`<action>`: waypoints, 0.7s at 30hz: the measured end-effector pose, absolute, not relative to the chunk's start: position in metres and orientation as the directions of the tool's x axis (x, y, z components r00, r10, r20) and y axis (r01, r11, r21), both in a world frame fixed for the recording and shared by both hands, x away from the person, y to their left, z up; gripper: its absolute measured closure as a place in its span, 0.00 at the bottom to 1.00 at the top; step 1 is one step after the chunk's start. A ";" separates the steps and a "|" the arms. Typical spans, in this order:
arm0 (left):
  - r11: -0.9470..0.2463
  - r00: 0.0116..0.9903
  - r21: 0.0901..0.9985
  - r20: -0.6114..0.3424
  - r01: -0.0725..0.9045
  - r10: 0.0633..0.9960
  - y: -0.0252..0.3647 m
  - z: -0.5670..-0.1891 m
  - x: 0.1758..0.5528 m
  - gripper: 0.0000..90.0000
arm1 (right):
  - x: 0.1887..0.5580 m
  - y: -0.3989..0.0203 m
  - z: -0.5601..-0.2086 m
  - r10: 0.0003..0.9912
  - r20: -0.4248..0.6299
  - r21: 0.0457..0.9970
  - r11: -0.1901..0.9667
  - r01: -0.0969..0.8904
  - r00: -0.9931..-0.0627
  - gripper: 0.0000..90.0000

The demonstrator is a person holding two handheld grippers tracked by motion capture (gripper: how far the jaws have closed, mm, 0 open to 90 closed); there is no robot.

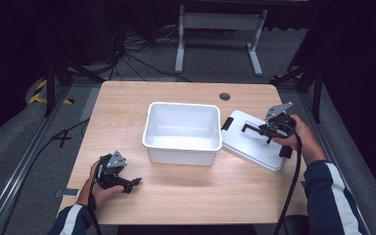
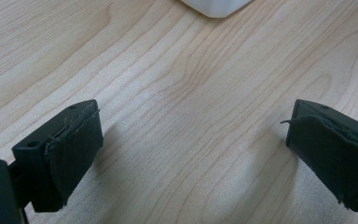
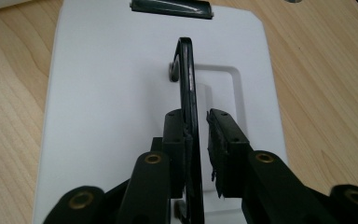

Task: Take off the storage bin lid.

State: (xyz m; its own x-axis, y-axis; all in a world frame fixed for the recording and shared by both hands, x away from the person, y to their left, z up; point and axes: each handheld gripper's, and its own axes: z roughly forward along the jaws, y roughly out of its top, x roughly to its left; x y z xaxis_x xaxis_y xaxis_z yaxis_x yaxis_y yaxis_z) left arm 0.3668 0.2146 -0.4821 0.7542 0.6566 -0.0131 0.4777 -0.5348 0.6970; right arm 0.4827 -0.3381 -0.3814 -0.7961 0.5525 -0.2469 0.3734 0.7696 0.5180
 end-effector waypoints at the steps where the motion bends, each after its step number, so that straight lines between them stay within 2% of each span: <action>1: -0.534 0.754 0.698 -0.013 0.477 0.657 0.215 -0.482 0.367 0.05 | 0.483 -0.338 -0.381 0.555 -0.246 0.521 0.767 0.375 -0.794 0.84; 4: -0.534 0.754 0.698 -0.013 0.477 0.657 0.215 -0.482 0.367 0.05 | 0.483 -0.339 -0.380 0.569 -0.245 0.531 0.756 0.382 -0.785 0.80; 10: -0.534 0.754 0.698 -0.013 0.477 0.657 0.215 -0.482 0.367 0.05 | 0.482 -0.340 -0.377 0.606 -0.234 0.566 0.721 0.401 -0.760 0.67; 21: -0.535 0.755 0.697 -0.013 0.478 0.656 0.215 -0.482 0.367 0.05 | 0.468 -0.341 -0.364 0.652 -0.199 0.618 0.663 0.422 -0.732 0.55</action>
State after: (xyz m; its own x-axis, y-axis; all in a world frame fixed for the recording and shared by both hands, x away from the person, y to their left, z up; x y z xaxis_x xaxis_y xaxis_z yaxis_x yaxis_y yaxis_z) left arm 0.3668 0.2146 -0.4821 0.7547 0.6560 -0.0135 0.4775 -0.5351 0.6969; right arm 0.4678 -0.3410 -0.3638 -0.7319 0.6516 -0.1993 0.4223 0.6633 0.6179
